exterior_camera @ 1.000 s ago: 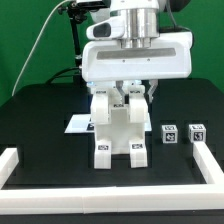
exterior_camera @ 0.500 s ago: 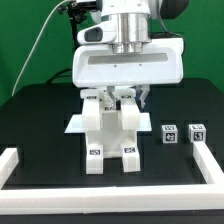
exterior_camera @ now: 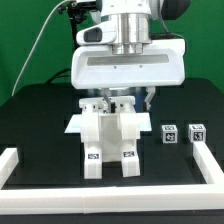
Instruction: Assemble chair
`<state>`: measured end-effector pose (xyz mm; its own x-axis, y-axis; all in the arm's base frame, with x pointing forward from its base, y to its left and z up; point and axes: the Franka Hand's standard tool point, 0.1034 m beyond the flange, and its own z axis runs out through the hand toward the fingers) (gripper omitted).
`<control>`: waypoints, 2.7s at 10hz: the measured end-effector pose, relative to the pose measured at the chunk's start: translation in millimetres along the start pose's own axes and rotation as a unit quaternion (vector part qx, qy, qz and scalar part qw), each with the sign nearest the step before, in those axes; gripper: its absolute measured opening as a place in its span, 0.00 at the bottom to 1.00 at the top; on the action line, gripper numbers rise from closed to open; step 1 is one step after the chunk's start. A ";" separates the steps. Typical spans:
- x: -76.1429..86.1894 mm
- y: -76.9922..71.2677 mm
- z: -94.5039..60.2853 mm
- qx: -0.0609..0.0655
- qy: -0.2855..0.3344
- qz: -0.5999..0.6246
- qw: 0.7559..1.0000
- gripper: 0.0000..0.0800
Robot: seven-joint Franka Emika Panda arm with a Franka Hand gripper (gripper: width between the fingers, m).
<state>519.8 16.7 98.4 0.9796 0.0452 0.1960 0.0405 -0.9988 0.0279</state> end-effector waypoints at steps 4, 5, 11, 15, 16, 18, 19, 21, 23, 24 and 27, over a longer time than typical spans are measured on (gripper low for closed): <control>-0.2 0.0 0.3 0.000 0.000 0.000 1.000 0.80; -0.2 0.0 0.3 0.000 0.000 0.000 1.000 0.81; -4.2 -18.4 -17.7 0.012 -0.031 0.022 0.999 0.81; -34.4 -89.8 -50.0 0.022 -0.027 0.060 0.998 0.81; -42.6 -106.9 -46.2 0.026 -0.020 0.074 0.997 0.81; -57.3 -127.7 -29.5 0.025 -0.022 0.079 0.996 0.81; -53.9 -125.0 -32.3 0.027 -0.019 0.078 0.996 0.81; -54.6 -125.3 -31.3 0.027 -0.020 0.078 0.996 0.81; -61.6 -136.0 -16.6 0.024 -0.023 0.078 0.996 0.81; -64.6 -141.2 0.7 0.018 -0.028 0.071 0.997 0.81; -84.4 -158.8 28.9 0.016 -0.042 0.079 0.996 0.81</control>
Offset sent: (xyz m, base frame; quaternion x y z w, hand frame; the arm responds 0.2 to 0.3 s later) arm 0.0000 0.0000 0.0000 0.0000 0.0000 0.0000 1.0000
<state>436.4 170.9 49.2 0.9871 -0.1129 0.1135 -0.1103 -0.9935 -0.0288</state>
